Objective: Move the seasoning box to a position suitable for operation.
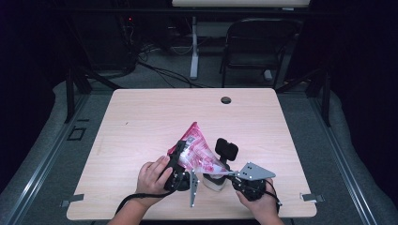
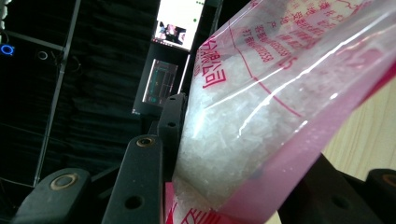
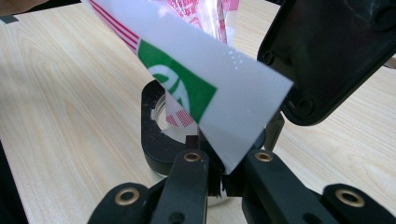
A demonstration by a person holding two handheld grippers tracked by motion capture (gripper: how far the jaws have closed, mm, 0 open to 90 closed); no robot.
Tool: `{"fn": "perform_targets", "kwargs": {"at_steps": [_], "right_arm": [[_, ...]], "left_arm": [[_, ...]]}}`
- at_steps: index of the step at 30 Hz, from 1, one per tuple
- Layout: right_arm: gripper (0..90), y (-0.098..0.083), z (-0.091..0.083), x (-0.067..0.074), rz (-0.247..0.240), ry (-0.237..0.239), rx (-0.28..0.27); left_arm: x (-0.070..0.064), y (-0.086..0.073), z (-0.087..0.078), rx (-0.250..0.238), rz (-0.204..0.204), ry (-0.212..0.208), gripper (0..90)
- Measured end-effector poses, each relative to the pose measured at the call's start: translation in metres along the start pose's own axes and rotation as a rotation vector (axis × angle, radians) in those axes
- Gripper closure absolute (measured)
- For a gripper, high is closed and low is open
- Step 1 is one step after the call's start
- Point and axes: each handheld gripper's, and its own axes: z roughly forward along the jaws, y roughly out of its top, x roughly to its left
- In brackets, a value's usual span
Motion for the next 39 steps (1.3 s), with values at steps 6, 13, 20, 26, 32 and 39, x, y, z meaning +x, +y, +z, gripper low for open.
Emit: {"fn": "perform_targets", "kwargs": {"at_steps": [6, 13, 20, 26, 32, 39], "right_arm": [[89.1, 0.0000, -0.0002, 0.0001, -0.002, 0.000, 0.002], [89.1, 0.0000, -0.0003, 0.0001, -0.002, -0.001, 0.001], [89.1, -0.0003, -0.0009, 0.0002, -0.002, -0.004, 0.003], [89.0, -0.0006, -0.0019, 0.0001, -0.005, -0.005, 0.006], [89.0, -0.0007, -0.0025, 0.0002, -0.007, -0.006, 0.009], [89.0, -0.0011, -0.0033, 0.0006, -0.004, -0.012, 0.006]], "left_arm": [[-0.0004, 0.0002, -0.0004, 0.001, -0.007, -0.001, 65.4], [0.0002, 0.0005, -0.0002, -0.008, -0.002, 0.007, 65.4], [0.0006, 0.0011, -0.0006, -0.003, -0.004, 0.000, 65.3], [0.0012, 0.0021, -0.0007, -0.011, 0.000, 0.004, 65.3], [0.0010, 0.0023, -0.0006, -0.013, -0.006, 0.003, 65.3], [0.0008, 0.0026, -0.0002, -0.016, -0.008, 0.003, 65.3]]}}
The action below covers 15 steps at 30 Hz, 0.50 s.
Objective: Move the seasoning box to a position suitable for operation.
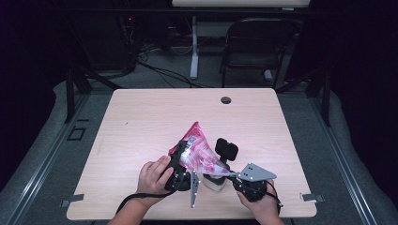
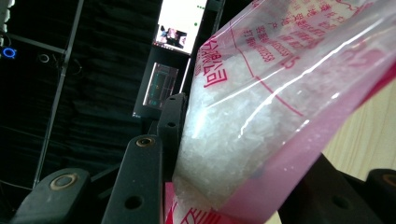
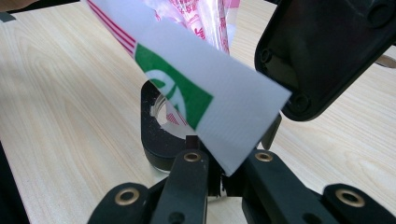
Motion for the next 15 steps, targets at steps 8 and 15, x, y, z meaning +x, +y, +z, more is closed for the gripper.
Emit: {"fn": "perform_targets", "kwargs": {"at_steps": [8, 15], "right_arm": [[89.0, -0.0003, -0.0004, 0.0001, 0.003, 0.000, -0.006], [89.0, -0.0003, -0.0010, 0.0001, 0.001, -0.004, -0.005]], "left_arm": [[0.0001, 0.0002, 0.0003, -0.006, 0.001, 0.002, 65.3], [0.0005, 0.0008, -0.0002, -0.001, 0.001, -0.003, 65.3]]}}
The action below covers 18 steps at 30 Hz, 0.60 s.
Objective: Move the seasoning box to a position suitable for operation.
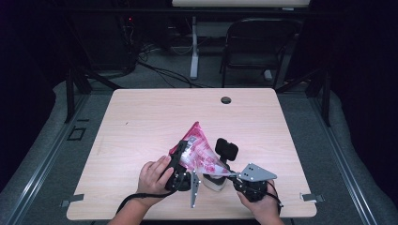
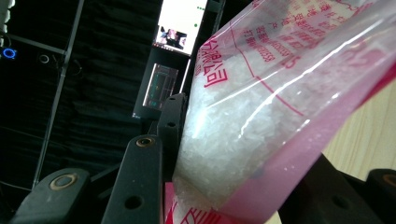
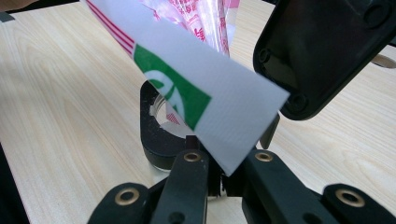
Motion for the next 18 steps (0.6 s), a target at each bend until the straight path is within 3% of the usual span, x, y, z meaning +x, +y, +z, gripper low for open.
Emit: {"fn": "perform_targets", "kwargs": {"at_steps": [18], "right_arm": [[89.0, -0.0004, -0.0014, -0.0002, -0.001, -0.005, 0.001]], "left_arm": [[0.0009, 0.0012, 0.0001, -0.006, 0.002, 0.003, 65.2]]}}
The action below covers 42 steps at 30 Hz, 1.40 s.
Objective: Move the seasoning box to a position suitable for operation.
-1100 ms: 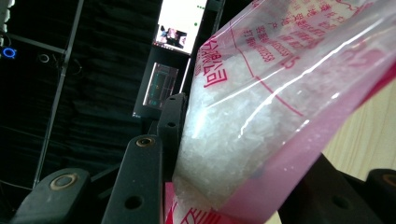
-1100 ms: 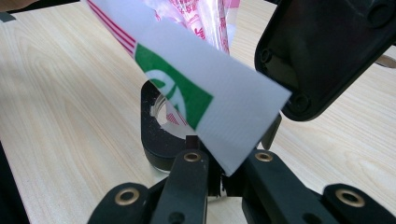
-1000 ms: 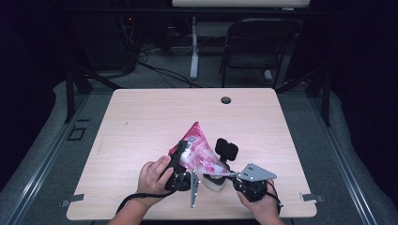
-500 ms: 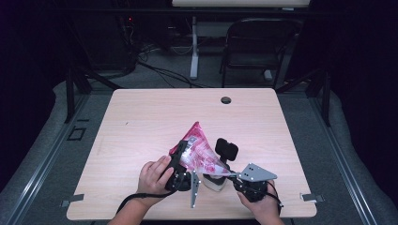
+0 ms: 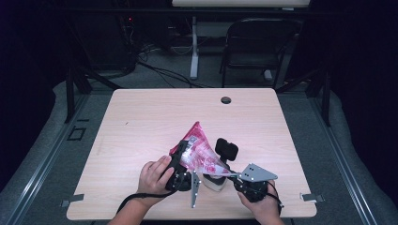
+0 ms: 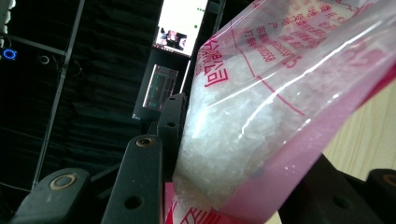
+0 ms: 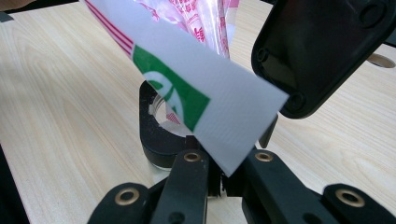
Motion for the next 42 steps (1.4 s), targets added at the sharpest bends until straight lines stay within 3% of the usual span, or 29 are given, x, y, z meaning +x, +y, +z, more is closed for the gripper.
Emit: {"fn": "perform_targets", "kwargs": {"at_steps": [7, 42], "right_arm": [[89.0, 0.0002, 0.0001, 0.0001, 0.001, -0.001, -0.003], [89.0, 0.0015, -0.0004, 0.0014, -0.011, -0.007, -0.009]], "left_arm": [[-0.0010, -0.0007, -0.0008, 0.013, -0.012, -0.014, 65.3], [0.0013, -0.0018, -0.0016, 0.004, -0.008, -0.002, 64.4]]}}
